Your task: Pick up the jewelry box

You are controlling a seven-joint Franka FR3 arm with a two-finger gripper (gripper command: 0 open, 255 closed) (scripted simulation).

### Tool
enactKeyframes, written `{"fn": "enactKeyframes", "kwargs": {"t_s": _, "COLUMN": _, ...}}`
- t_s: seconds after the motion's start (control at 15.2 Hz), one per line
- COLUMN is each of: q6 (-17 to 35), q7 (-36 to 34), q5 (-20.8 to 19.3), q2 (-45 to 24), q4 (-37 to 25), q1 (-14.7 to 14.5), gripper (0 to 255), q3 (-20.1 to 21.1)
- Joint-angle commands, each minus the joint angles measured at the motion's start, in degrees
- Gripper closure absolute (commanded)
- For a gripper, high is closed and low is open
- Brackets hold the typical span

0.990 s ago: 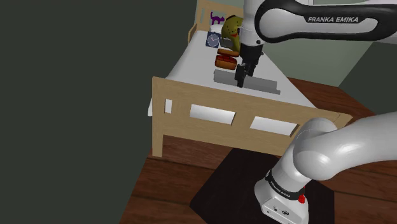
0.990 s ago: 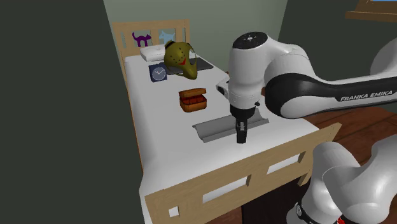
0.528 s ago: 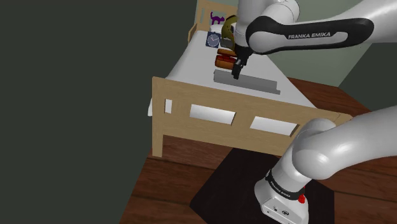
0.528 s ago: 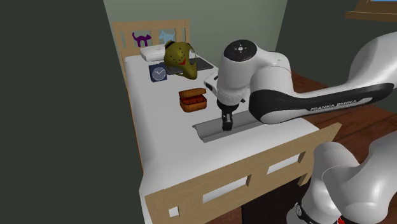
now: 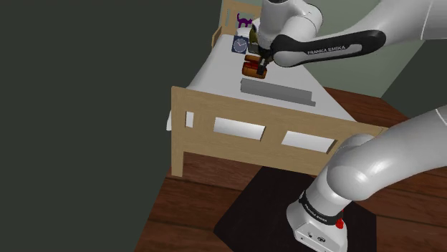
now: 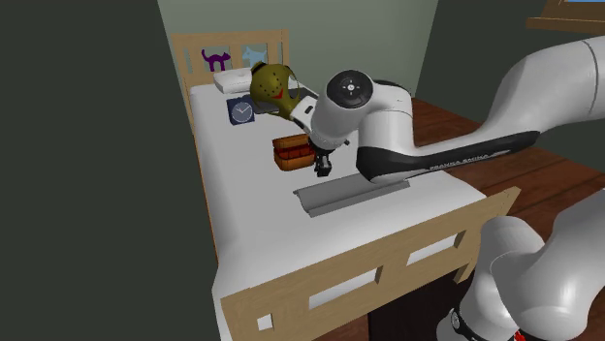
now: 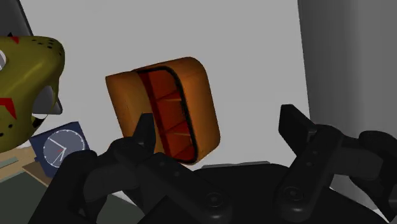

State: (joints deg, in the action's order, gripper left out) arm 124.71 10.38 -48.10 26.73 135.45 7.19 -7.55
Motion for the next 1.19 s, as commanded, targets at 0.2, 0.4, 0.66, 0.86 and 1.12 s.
{"fn": "enactKeyframes", "kwargs": {"t_s": 0.2, "q6": 9.3, "q7": -0.7, "q5": -10.6, "q2": -5.9, "q4": -4.4, "q1": 2.0, "gripper": 0, "q3": -0.6}}
{"fn": "enactKeyframes", "kwargs": {"t_s": 0.4, "q6": 14.3, "q7": -1.8, "q5": -17.1, "q2": -9.6, "q4": -8.0, "q1": 3.2, "gripper": 0, "q3": -0.8}}
{"fn": "enactKeyframes", "kwargs": {"t_s": 0.66, "q6": 15.5, "q7": -4.2, "q5": -19.2, "q2": -10.3, "q4": -6.8, "q1": 3.6, "gripper": 0, "q3": -0.8}}
{"fn": "enactKeyframes", "kwargs": {"t_s": 0.86, "q6": 16.6, "q7": -6.8, "q5": -21.2, "q2": -11.0, "q4": -5.6, "q1": 4.1, "gripper": 0, "q3": -0.7}}
{"fn": "enactKeyframes", "kwargs": {"t_s": 1.12, "q6": 17.1, "q7": -8.1, "q5": -22.3, "q2": -11.5, "q4": -5.0, "q1": 4.3, "gripper": 255, "q3": -0.7}}
